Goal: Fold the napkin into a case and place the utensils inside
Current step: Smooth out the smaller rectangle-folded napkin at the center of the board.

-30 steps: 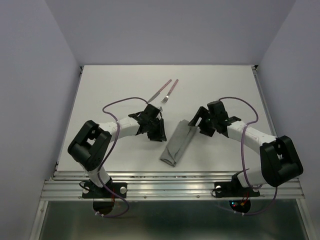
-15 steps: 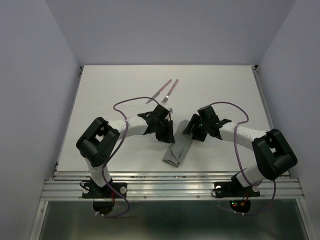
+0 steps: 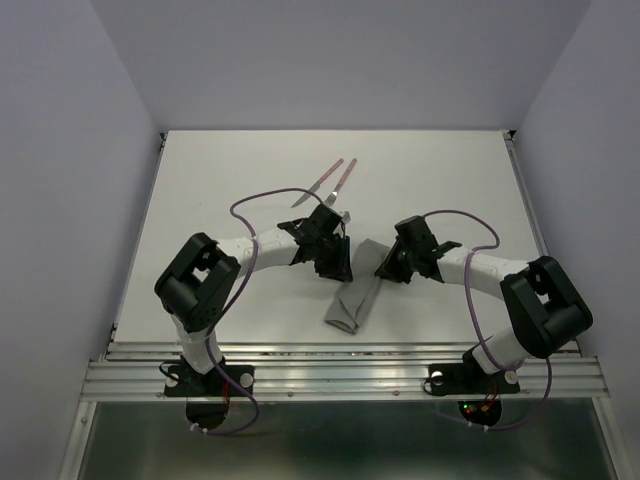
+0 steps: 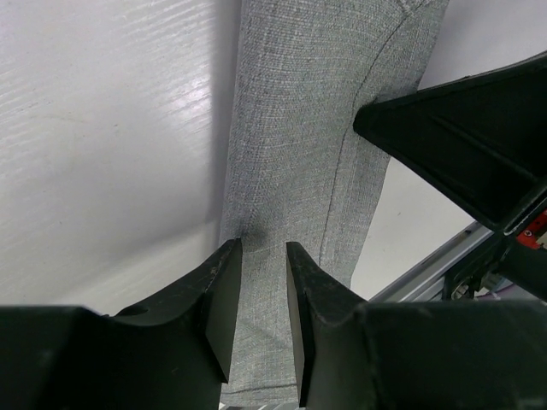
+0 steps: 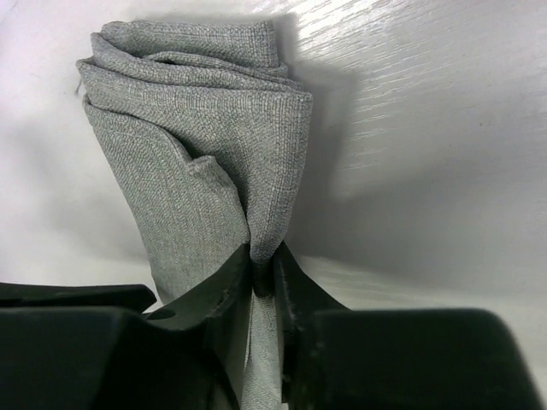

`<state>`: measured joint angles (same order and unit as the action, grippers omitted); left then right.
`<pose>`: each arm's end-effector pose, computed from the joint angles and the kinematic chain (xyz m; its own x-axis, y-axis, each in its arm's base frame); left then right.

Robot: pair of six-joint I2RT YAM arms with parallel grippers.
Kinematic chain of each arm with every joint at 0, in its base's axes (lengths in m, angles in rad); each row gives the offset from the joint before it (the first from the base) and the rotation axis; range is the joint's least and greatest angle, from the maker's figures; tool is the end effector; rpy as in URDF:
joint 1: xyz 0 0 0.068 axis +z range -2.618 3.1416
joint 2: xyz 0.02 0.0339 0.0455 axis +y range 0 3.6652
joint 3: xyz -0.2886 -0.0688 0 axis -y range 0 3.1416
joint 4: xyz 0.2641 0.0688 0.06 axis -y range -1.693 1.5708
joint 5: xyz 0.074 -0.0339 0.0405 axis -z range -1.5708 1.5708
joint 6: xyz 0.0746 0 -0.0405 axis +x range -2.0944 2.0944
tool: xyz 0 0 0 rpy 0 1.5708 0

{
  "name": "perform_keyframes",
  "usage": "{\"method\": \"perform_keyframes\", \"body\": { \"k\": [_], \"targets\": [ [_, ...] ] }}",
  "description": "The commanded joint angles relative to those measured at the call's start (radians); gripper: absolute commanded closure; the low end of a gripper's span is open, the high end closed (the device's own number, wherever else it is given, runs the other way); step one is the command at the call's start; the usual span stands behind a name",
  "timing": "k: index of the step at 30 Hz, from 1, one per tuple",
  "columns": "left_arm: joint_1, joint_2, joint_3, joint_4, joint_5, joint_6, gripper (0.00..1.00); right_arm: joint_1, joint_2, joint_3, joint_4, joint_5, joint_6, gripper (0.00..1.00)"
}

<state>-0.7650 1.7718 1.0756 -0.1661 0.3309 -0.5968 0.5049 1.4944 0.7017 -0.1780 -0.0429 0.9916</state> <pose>0.2810 -0.3034 0.1632 -0.9069 0.1338 -0.3996 0.3600 0.7388 -0.5697 0.2697 0.1527 0.1327 -0.8176 0.5035 -0.2795 0.3284 0.8063 0.4920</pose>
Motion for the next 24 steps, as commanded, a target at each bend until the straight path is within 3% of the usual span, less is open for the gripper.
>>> {"method": "perform_keyframes", "body": {
  "k": [1,8,11,13,24],
  "targets": [
    [-0.013,-0.081,-0.003,-0.029,0.017,0.037,0.62,0.006,0.021,0.007,0.021,0.032,0.024,0.85],
    [-0.048,-0.169,-0.075,-0.015,0.034,0.055,0.73,0.006,0.023,0.015,0.021,0.034,0.018,0.89],
    [-0.069,-0.161,-0.082,0.003,0.054,0.048,0.84,0.006,0.024,0.015,0.021,0.034,0.021,0.90],
    [-0.088,-0.149,-0.085,0.017,0.062,0.042,0.99,0.006,0.023,0.015,0.023,0.034,0.024,0.90],
    [-0.148,-0.054,-0.151,0.132,0.105,0.009,1.00,0.006,0.017,0.013,0.018,0.038,0.028,0.90]
  ]
}}
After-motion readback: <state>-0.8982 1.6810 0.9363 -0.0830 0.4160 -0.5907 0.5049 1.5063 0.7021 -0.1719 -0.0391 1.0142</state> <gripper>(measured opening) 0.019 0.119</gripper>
